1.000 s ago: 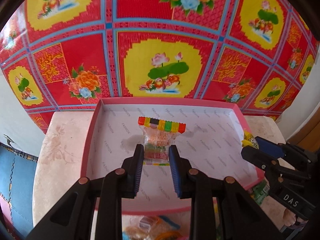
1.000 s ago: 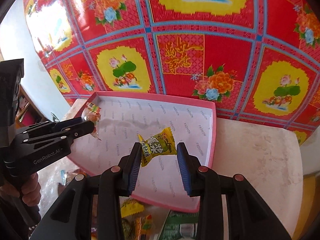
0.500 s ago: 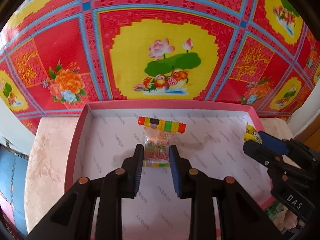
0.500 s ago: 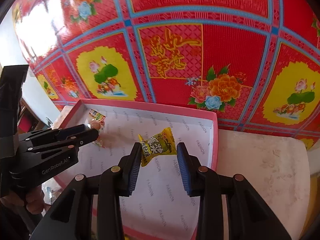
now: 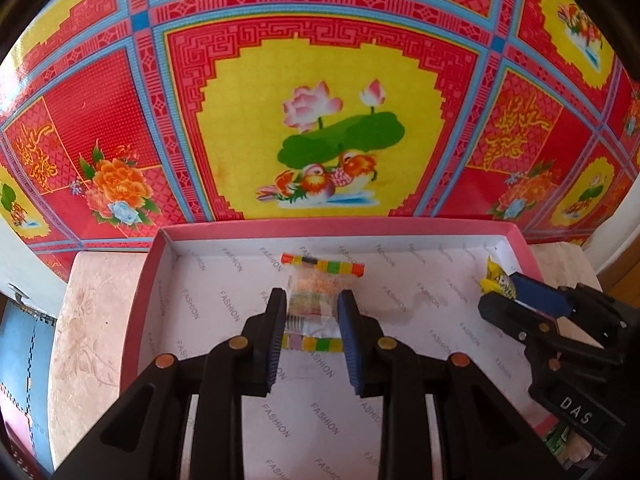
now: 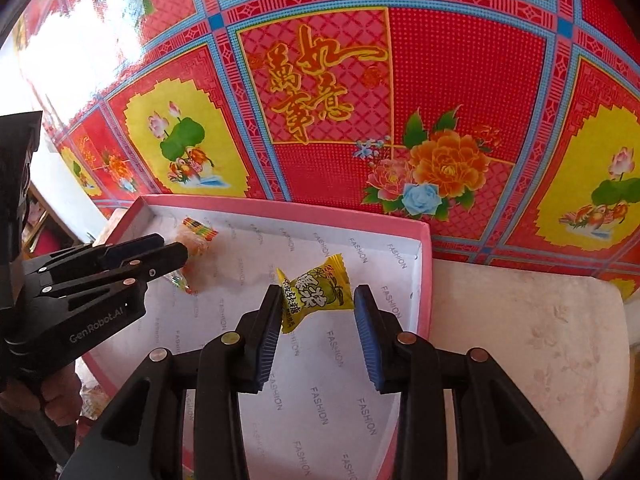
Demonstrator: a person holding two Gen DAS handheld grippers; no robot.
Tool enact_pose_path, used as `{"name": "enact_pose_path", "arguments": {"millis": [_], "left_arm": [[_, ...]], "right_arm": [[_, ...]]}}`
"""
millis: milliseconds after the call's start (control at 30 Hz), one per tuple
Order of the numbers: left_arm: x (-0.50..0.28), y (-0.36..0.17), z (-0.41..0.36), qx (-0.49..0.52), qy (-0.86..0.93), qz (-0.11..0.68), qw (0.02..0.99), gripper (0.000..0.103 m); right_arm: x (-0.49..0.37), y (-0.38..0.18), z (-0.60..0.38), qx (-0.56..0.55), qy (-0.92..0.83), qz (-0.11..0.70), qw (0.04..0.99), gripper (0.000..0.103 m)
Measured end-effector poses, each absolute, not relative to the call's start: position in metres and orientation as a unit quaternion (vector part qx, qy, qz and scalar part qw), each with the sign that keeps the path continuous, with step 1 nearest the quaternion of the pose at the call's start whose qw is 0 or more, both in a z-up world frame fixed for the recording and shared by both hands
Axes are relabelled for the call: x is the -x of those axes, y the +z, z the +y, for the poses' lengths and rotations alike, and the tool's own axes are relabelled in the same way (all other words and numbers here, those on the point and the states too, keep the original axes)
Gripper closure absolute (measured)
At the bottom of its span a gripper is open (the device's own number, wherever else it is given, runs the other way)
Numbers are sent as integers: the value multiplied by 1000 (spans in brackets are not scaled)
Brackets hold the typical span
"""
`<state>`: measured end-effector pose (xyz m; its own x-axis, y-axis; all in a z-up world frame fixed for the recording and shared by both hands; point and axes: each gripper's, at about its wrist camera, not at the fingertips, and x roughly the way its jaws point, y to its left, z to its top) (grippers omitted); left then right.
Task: Organize snacks
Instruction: 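Release the candy pack into the pink box while the right gripper releases the yellow candy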
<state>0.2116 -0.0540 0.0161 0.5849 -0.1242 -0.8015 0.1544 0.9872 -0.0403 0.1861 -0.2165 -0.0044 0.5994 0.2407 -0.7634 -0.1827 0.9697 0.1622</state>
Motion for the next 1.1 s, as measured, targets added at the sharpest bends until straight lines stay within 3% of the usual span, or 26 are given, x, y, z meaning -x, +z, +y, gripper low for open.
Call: {"name": "enact_pose_path", "arguments": {"millis": [333, 1100], "left_arm": [[-218, 36, -52, -8, -78, 448, 891, 66], [-136, 74, -22, 27, -70, 430, 900, 65]], "right_arm": [[-173, 9, -217, -36, 128, 416, 900, 57], [-106, 46, -207, -66, 126, 396, 907, 56]]}}
